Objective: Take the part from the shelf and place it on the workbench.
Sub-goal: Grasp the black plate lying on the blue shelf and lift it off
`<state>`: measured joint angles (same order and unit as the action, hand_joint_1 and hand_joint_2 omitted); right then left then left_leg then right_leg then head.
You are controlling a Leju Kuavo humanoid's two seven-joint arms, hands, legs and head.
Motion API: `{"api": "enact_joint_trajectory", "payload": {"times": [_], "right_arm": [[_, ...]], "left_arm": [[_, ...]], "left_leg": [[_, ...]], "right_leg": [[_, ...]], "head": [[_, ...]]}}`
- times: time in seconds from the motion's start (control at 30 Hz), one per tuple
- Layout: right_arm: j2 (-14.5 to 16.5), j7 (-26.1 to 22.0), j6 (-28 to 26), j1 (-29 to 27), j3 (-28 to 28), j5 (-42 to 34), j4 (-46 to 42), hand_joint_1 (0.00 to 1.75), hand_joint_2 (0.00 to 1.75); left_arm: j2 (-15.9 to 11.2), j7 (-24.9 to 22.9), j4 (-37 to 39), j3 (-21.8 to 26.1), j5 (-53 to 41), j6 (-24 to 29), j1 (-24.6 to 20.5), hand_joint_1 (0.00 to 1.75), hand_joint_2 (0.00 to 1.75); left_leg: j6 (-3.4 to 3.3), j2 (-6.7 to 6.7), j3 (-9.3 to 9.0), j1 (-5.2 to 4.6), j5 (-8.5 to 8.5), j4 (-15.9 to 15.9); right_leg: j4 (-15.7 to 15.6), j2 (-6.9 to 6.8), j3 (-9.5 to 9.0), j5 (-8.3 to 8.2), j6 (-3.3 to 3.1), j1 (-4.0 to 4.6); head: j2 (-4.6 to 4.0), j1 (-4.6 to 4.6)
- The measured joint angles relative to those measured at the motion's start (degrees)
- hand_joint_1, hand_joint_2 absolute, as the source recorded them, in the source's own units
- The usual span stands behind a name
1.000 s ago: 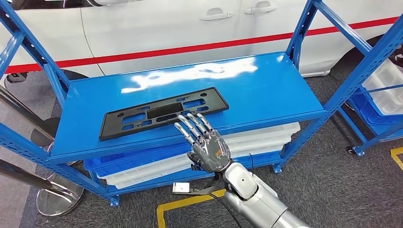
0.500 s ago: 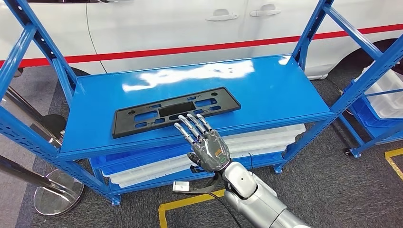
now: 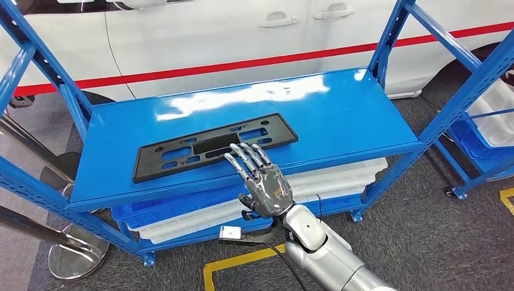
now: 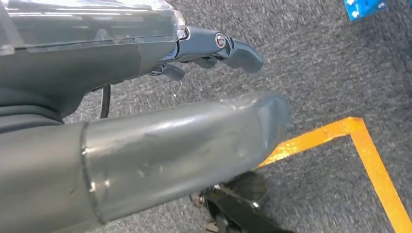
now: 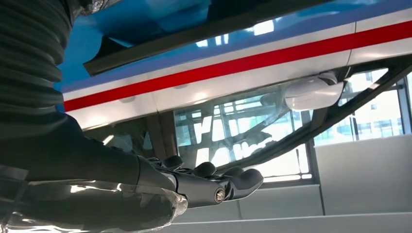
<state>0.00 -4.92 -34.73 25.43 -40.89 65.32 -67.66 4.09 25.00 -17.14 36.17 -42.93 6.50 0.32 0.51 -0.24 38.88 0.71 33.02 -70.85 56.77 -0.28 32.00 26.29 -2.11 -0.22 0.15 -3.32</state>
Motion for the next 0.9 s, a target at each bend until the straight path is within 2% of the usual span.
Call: {"api": "enact_joint_trajectory", "payload": {"times": [0.03,0.07,0.1,0.13,0.17,0.2,0.23,0.37,0.43,0.5,0.53,0.57,0.6,0.67,0.7,0.73,0.8,0.87,0.9], "right_arm": [[0.02,0.0,0.19,-0.03,0.0,-0.05,0.02,0.0,1.75],[0.03,0.0,0.36,-0.05,0.0,-0.11,0.03,0.0,1.75],[0.05,0.0,0.54,-0.06,0.0,-0.17,0.03,0.0,1.75],[0.07,0.0,0.67,-0.05,0.0,-0.25,0.03,0.0,1.75],[0.09,0.0,0.73,-0.02,0.0,-0.31,0.03,0.0,1.75],[0.11,0.0,0.79,0.02,0.0,-0.36,0.03,0.0,1.75],[0.12,0.0,0.89,0.06,0.01,-0.39,0.03,0.0,1.75],[0.13,0.02,1.21,0.13,0.04,-0.41,-0.01,0.0,1.75],[0.13,0.04,1.27,0.22,0.09,-0.41,-0.02,0.0,1.75],[0.11,0.04,1.4,0.16,0.13,-0.41,0.02,0.0,1.75],[0.11,0.04,1.45,0.06,0.14,-0.41,0.04,0.0,1.75],[0.11,0.04,1.49,-0.03,0.14,-0.41,0.06,0.0,1.75],[0.11,0.04,1.48,-0.08,0.16,-0.41,0.07,0.0,1.75],[0.11,0.06,1.47,-0.05,0.25,-0.4,0.07,0.0,1.75],[0.11,0.1,1.48,-0.03,0.31,-0.39,0.07,0.0,1.75],[0.11,0.14,1.49,0.02,0.37,-0.37,0.08,0.0,1.75],[0.1,0.2,1.54,0.07,0.45,-0.28,0.1,0.0,1.75],[0.16,0.21,1.62,0.12,0.49,-0.17,0.07,0.0,1.75],[0.21,0.25,1.68,0.2,0.49,-0.1,0.06,0.0,1.75]], "left_arm": [[-0.09,-0.09,0.0,0.16,-0.14,0.0,0.03,0.0,0.0],[-0.16,-0.15,0.0,0.33,-0.27,-0.02,0.06,0.0,0.0],[-0.23,-0.2,0.0,0.52,-0.39,-0.04,0.06,0.0,0.0],[-0.29,-0.22,0.0,0.68,-0.46,-0.07,0.03,0.0,0.0],[-0.32,-0.27,0.0,0.8,-0.6,-0.11,-0.01,0.0,0.0],[-0.35,-0.3,0.0,0.89,-0.72,-0.15,-0.09,0.0,0.0],[-0.36,-0.34,0.0,0.94,-0.84,-0.19,-0.16,0.0,0.0],[-0.38,-0.46,0.0,1.06,-1.15,-0.26,-0.25,0.0,0.0],[-0.38,-0.5,0.0,1.08,-1.28,-0.3,-0.35,0.0,0.0],[-0.38,-0.52,0.0,1.13,-1.35,-0.31,-0.43,0.0,0.0],[-0.38,-0.53,0.0,1.16,-1.36,-0.31,-0.42,0.0,0.0],[-0.39,-0.55,0.0,1.2,-1.37,-0.31,-0.4,0.0,0.0],[-0.39,-0.57,0.0,1.22,-1.39,-0.31,-0.38,0.0,0.0],[-0.36,-0.62,0.01,1.25,-1.51,-0.32,-0.35,0.0,0.0],[-0.3,-0.65,0.01,1.25,-1.66,-0.34,-0.38,0.0,0.0],[-0.25,-0.7,0.01,1.27,-1.82,-0.36,-0.45,0.0,0.0],[-0.19,-0.82,0.01,1.31,-2.09,-0.39,-0.53,0.0,0.0],[-0.23,-0.92,-0.02,1.35,-2.23,-0.4,-0.58,0.0,0.0],[-0.21,-0.97,-0.03,1.37,-2.32,-0.4,-0.65,0.0,0.0]], "left_leg": [[0.2,0.01,1.45,0.08,0.29,-2.24],[0.34,0.01,1.87,0.16,-0.63,-2.33],[0.42,0.03,1.11,0.24,-2.62,-0.14],[0.45,0.07,-0.47,0.35,-5.08,3.65],[0.4,0.11,-2.2,0.34,-6.71,7.32],[0.18,0.1,-3.57,0.26,-7.64,10.16],[-0.15,0.08,-4.3,0.13,-7.73,11.65],[-1.94,-0.09,-5.12,0.11,-7.03,12.52],[-2.61,-0.1,-5.79,0.21,-6.83,12.8],[-3.01,-0.08,-6.17,0.15,-6.45,12.81],[-3.1,-0.09,-6.41,0.11,-6.2,12.8],[-3.11,-0.12,-6.73,0.06,-5.92,12.8],[-3.07,-0.17,-7.18,0.01,-5.58,12.8],[-2.85,-0.26,-8.22,-0.05,-4.79,12.86],[-2.64,-0.29,-8.66,-0.09,-4.43,12.88],[-2.34,-0.31,-8.86,-0.1,-4.12,12.93],[-1.57,-0.28,-9.29,-0.18,-3.9,12.84],[-0.88,-0.18,-9.55,-0.23,-3.65,12.17],[-0.63,-0.14,-9.05,-0.22,-3.28,10.81]], "right_leg": [[0.12,0.01,-0.07,0.21,0.02,-0.01],[0.27,0.05,-0.2,0.46,0.11,-0.05],[0.44,0.09,-0.45,0.78,0.26,-0.1],[0.64,0.12,-0.76,1.18,0.46,-0.15],[0.85,0.15,-1.02,1.6,0.75,-0.09],[1.08,0.17,-1.16,1.98,1.07,-0.02],[1.18,0.19,-1.23,2.24,1.4,0.05],[2.47,0.24,-1.09,2.68,2.67,0.04],[6.67,0.24,1.0,4.86,3.21,-0.13],[14.14,0.24,5.44,8.05,3.59,-0.18],[17.12,0.24,7.58,8.84,3.61,-0.19],[18.25,0.24,8.85,8.45,3.53,-0.19],[17.17,0.24,9.02,6.8,3.34,-0.17],[9.75,0.23,6.49,1.42,2.64,0.02],[6.27,0.2,5.19,-0.07,2.22,0.26],[3.82,0.22,4.3,-0.87,1.78,0.52],[2.25,0.3,3.83,-0.63,1.09,0.88],[1.43,0.4,2.81,-1.04,0.51,0.56],[1.12,0.39,2.1,-0.91,0.2,0.35]], "head": [[0.0,0.01],[0.0,0.01],[0.0,0.01],[0.0,0.01],[0.0,0.0],[0.0,0.0],[0.0,0.0],[0.0,-0.01],[0.0,-0.02],[0.0,-0.01],[0.0,-0.01],[0.0,-0.01],[0.0,-0.01],[0.0,-0.01],[0.0,-0.02],[0.0,-0.04],[0.0,-0.1],[0.0,-0.14],[0.0,-0.11]]}}
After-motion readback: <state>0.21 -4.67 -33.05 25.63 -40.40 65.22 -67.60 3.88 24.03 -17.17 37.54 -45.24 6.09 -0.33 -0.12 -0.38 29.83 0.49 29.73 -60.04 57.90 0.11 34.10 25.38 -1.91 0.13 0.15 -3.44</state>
